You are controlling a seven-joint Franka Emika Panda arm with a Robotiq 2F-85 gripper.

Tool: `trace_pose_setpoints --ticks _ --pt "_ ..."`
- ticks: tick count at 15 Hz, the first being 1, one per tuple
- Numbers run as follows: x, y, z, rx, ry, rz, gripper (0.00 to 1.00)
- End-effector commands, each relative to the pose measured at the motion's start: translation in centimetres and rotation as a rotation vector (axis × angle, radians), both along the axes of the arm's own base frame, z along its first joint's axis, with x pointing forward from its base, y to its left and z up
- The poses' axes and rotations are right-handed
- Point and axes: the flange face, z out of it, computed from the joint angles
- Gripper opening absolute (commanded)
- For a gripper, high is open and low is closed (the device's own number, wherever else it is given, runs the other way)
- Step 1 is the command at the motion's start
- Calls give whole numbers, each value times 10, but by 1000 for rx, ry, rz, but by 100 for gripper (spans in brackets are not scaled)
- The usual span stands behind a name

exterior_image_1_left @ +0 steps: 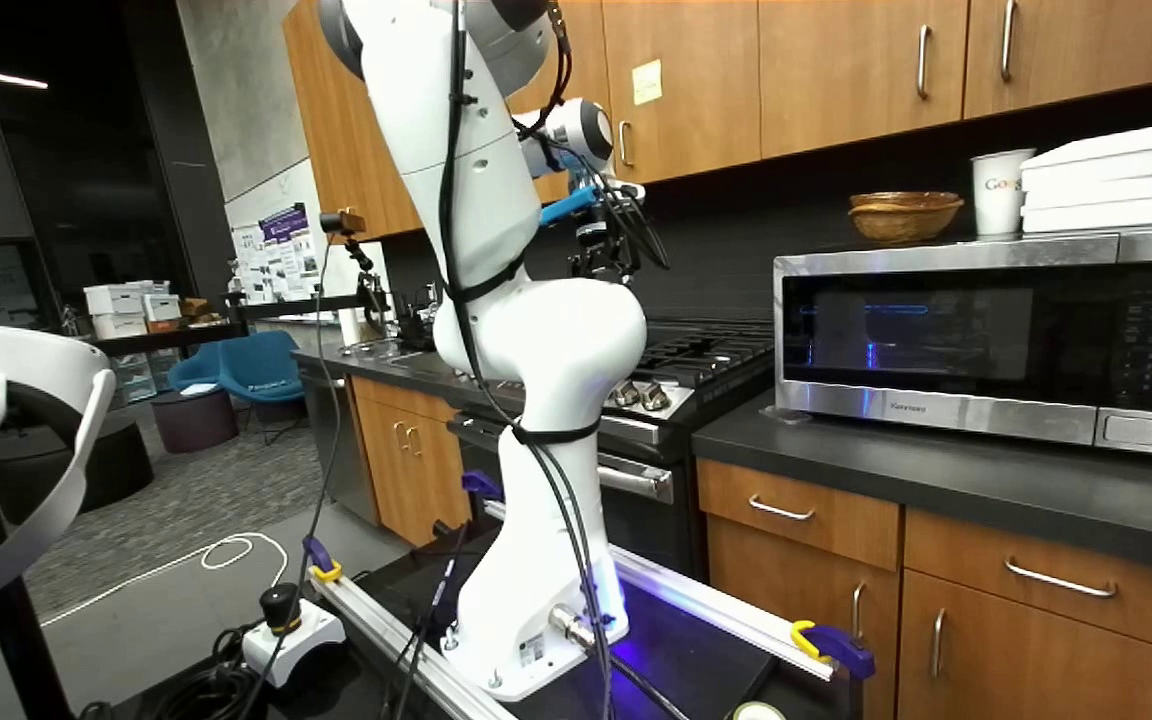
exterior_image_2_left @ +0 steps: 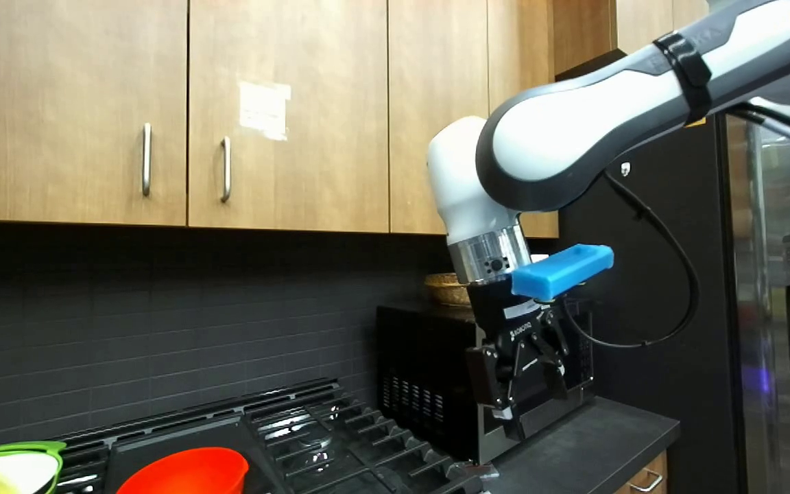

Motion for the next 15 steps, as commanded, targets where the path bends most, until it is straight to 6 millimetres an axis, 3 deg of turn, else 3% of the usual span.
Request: trace_pose_setpoints --ticks 1,7,11,15 --pt "-4 35 0 37 38 65 100" --pt "-28 106 -21 97 -77 220 100" --pt "-37 160 -20 218 -198 326 100" --pt "-48 207 -15 357 -212 370 100"
